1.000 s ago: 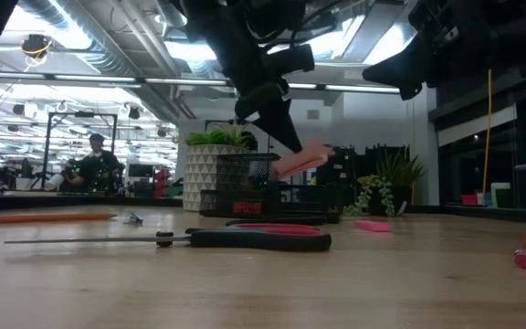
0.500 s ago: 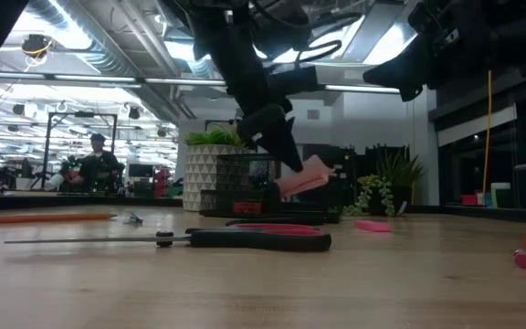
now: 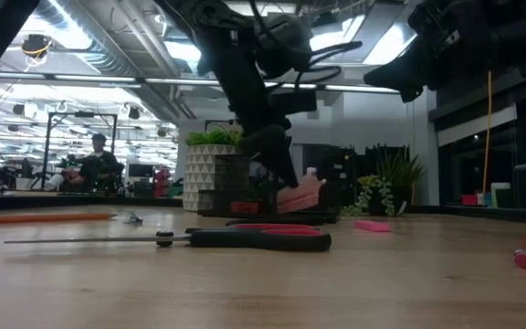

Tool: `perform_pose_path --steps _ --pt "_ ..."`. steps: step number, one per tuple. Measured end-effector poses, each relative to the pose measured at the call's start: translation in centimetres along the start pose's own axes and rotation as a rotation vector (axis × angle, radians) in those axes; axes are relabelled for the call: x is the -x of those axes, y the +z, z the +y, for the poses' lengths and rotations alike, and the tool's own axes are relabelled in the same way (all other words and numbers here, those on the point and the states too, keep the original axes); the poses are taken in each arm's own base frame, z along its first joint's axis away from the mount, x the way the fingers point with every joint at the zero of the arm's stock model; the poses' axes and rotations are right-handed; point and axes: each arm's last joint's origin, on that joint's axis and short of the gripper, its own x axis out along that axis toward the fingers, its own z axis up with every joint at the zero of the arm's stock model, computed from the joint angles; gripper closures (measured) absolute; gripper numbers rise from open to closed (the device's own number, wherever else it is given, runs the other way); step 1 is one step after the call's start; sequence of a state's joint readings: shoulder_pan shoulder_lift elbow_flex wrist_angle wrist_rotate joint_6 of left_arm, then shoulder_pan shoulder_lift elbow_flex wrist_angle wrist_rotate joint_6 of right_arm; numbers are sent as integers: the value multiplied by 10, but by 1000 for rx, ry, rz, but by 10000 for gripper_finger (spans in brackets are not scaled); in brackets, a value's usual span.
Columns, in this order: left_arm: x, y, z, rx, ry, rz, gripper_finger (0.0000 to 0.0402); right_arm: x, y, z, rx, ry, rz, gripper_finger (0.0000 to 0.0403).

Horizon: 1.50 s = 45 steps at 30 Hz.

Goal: Pick and place office supplies into organizer
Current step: Put the pink sticky notes into the black desk organizer, then put the right orange pencil into the black desk organizer

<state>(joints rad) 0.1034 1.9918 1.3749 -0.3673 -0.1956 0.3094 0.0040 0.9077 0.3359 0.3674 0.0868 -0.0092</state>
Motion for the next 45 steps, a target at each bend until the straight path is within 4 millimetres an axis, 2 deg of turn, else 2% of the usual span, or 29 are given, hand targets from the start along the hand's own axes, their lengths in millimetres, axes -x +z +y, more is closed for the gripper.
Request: perform_pose_path --steps 4,24,36,40,45 --pt "-4 -1 -1 -5 -40 -6 400 0 -1 0 3 0 6 400" --pt "-4 -1 -1 -8 -30 -4 398 0 -1 0 20 0 7 400" --pt "-4 4 2 -2 13 -45 341 0 -1 0 19 1 7 400" --pt "1 6 3 -23 27 -57 332 0 -1 0 19 1 7 400" --pt "21 10 7 -28 35 -84 336 0 -1 0 20 1 13 400"
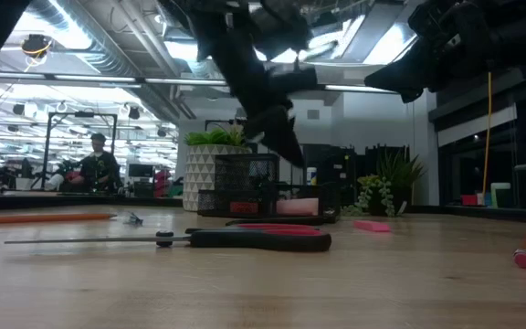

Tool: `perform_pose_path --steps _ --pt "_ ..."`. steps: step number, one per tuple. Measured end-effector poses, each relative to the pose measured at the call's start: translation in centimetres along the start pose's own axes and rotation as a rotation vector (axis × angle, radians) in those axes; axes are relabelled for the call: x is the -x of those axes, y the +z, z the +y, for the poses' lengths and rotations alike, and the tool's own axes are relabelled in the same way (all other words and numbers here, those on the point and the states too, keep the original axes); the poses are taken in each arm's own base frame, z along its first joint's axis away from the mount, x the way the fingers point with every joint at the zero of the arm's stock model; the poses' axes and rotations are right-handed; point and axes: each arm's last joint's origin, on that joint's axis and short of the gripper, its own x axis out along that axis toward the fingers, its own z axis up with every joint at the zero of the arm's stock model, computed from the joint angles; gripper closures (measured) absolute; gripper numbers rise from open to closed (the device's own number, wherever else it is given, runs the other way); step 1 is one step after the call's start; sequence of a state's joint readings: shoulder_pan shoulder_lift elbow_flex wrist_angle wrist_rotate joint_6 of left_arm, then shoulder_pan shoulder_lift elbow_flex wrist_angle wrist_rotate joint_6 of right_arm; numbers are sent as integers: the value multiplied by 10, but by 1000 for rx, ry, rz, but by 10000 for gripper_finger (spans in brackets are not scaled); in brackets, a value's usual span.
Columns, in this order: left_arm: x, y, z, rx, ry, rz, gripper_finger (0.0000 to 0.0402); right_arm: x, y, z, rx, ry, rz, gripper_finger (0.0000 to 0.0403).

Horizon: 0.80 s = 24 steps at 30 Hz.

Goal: Pick and place office supplies into organizer
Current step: Put the right orange pencil into the black desk organizer

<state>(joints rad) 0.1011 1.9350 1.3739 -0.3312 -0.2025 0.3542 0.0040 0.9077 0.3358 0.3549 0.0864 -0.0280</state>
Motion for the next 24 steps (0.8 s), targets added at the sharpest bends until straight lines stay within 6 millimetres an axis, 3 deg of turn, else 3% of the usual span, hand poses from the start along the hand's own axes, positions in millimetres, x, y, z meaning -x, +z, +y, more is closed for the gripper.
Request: perform_pose_path --steps 7,11,18,24 --pt "56 22 0 -104 37 -161 387 0 2 1 1 12 -17 400" --pt "86 19 -4 -118 17 -213 399 1 4 6 16 36 -39 400" --pt "129 -22 -11 -2 13 -345 400 1 5 17 41 87 -19 400" --pt "154 -57 -24 47 35 -512 400 -4 26 25 75 80 112 401"
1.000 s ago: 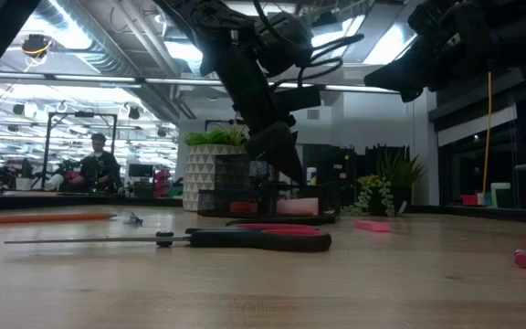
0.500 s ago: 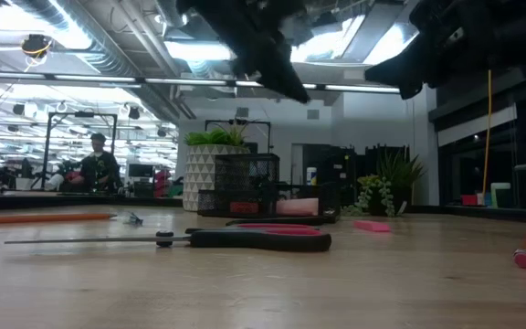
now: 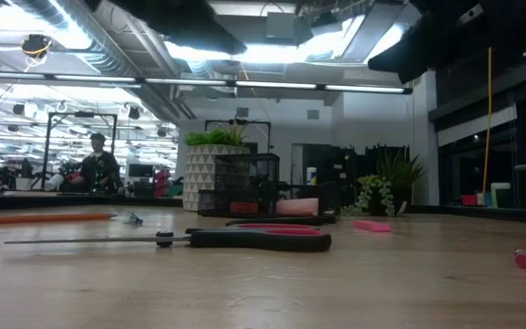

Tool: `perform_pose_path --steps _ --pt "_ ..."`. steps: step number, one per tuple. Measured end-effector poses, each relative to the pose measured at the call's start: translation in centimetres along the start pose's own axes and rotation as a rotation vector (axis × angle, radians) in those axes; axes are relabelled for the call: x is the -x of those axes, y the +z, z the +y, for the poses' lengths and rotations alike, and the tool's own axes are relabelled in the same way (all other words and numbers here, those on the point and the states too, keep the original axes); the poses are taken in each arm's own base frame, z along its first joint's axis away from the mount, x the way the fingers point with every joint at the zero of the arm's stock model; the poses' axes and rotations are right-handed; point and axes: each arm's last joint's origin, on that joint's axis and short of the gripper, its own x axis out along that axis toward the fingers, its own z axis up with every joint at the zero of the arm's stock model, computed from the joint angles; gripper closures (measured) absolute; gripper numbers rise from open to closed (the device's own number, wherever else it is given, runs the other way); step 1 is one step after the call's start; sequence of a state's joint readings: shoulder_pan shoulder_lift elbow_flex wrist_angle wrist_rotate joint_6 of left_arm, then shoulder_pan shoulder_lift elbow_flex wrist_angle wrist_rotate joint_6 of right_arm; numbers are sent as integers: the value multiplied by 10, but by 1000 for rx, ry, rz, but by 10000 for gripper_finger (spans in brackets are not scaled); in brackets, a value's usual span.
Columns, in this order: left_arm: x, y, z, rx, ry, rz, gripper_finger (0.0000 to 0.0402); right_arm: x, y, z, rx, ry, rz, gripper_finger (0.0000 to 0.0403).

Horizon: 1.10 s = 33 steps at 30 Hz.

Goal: Pick and place office supplies into organizer
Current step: Put the right orange pencil into the black desk organizer

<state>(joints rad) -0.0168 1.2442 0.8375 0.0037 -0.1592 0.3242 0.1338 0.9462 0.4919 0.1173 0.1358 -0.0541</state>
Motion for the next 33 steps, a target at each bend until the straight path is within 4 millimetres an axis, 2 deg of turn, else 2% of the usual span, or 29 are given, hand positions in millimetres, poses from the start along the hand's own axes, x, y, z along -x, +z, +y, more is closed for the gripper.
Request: perform_pose_path --steps 6,13,22,28,33 --pt "32 -16 -8 10 13 -125 400 -14 14 10 -3 36 223 401" --pt "54 -38 -14 64 11 -187 400 -38 29 34 25 95 489 401" --pt "56 -58 -22 93 18 -239 400 -60 23 64 9 94 792 399" --pt "54 -59 -22 109 16 -242 399 -72 13 90 73 116 969 399" --pt "53 -60 -23 110 13 -232 399 -83 5 111 133 137 1037 398"
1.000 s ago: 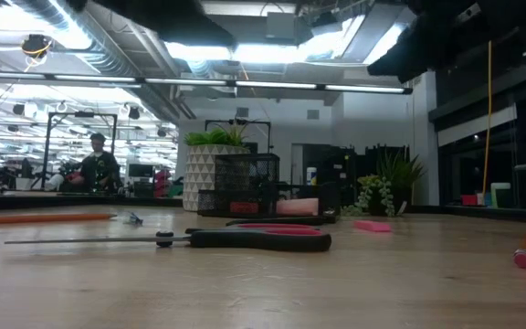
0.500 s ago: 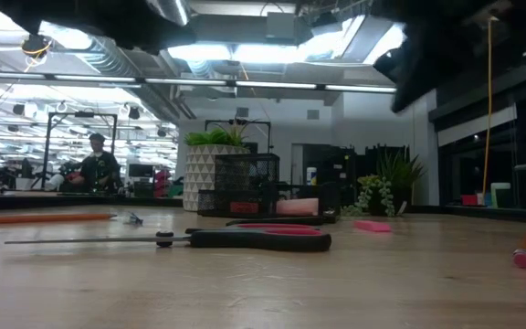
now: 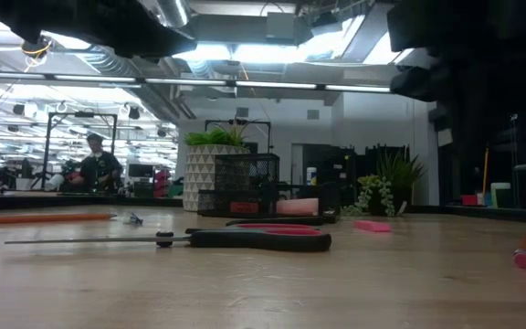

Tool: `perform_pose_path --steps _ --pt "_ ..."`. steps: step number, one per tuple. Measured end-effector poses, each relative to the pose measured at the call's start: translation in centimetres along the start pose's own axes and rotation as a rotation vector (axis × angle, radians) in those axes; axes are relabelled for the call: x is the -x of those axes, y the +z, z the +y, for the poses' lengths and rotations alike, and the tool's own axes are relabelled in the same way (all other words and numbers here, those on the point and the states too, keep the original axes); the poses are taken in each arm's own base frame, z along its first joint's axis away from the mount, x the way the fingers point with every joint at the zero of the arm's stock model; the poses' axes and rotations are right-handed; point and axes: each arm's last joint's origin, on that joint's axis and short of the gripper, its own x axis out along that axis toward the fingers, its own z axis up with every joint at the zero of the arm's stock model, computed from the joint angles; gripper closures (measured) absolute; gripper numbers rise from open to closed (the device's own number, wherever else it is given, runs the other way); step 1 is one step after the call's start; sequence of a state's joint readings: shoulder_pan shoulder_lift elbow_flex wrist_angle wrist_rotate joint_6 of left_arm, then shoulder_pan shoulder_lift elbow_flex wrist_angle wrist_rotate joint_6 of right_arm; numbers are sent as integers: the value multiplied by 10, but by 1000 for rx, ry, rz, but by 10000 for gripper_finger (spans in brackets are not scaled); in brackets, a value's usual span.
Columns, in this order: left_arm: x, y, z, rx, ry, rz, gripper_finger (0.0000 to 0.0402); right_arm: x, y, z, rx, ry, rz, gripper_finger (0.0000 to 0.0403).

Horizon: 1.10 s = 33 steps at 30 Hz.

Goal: Pick and place office supplies into organizer
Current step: Put the right orange pencil into the black desk organizer

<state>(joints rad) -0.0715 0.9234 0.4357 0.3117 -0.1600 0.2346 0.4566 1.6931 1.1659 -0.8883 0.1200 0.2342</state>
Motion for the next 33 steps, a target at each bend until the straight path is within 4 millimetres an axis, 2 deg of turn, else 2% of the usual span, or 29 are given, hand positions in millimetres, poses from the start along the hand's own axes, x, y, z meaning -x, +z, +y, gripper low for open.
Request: perform_pose_path --steps 6,12,15,21,24,28,33 --pt "0 0 0 13 0 0 398 -7 4 15 22 7 30 398" --pt "0 0 0 12 0 2 398 -7 4 18 17 11 29 395" --pt "0 -1 0 12 -1 7 398 -7 4 22 12 22 16 374" --pt "0 -3 -1 4 -10 26 398 -6 2 31 14 30 5 306" --pt "0 -3 -1 -14 -11 26 398 -6 1 34 73 33 0 281" --pt "0 -8 -1 -18 -15 50 400 -9 3 36 89 44 -35 271" --pt "2 -24 3 -7 28 36 399 -22 -6 35 82 39 -21 270"
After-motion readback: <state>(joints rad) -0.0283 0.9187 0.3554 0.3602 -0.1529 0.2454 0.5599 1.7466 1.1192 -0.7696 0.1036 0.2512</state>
